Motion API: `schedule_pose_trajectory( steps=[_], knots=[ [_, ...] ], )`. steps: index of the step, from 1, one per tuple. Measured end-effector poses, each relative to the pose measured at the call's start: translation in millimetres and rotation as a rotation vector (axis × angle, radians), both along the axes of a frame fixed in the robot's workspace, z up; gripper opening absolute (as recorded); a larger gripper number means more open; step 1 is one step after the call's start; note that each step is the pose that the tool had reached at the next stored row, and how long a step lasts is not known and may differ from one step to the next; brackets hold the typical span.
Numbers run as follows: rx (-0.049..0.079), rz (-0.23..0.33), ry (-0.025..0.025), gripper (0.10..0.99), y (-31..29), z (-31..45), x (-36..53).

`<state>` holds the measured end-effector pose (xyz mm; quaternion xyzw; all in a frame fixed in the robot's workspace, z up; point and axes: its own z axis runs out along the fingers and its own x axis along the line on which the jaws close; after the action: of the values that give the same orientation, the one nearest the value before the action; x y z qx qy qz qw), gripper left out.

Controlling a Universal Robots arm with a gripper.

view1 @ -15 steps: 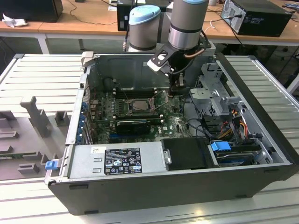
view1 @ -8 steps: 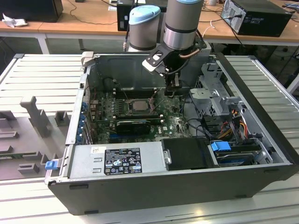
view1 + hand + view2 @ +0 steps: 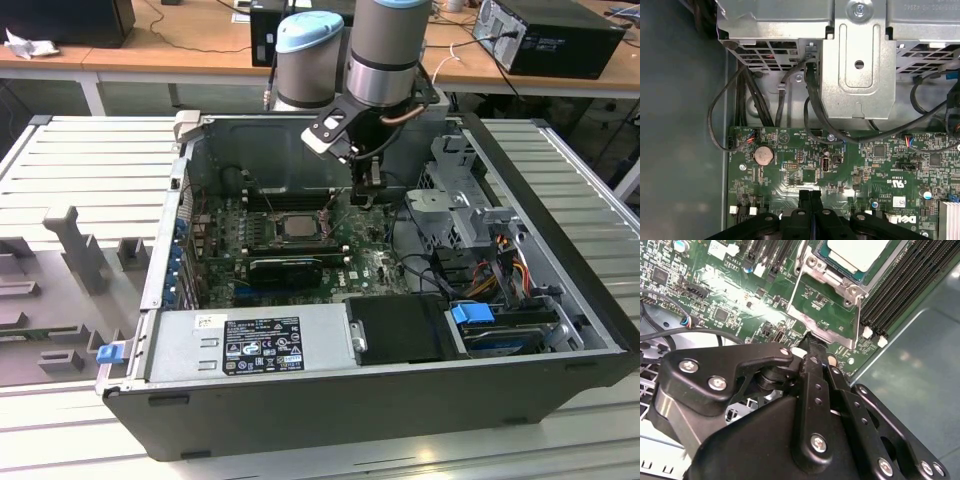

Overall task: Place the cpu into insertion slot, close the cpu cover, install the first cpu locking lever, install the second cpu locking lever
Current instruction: 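Close the cpu cover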

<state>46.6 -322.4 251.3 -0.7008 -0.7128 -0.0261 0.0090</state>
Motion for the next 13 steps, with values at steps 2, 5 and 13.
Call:
schedule_pose_trajectory(
  steps=[2, 5, 13],
  knots=[
    [0.000, 0.000, 0.0000, 0.106, 0.0, 0.0, -0.4],
    [0.000, 0.000, 0.0000, 0.106, 0.0, 0.0, -0.9],
    [0.000, 0.000, 0.0000, 0.106, 0.0, 0.0, -2.6]
  ],
)
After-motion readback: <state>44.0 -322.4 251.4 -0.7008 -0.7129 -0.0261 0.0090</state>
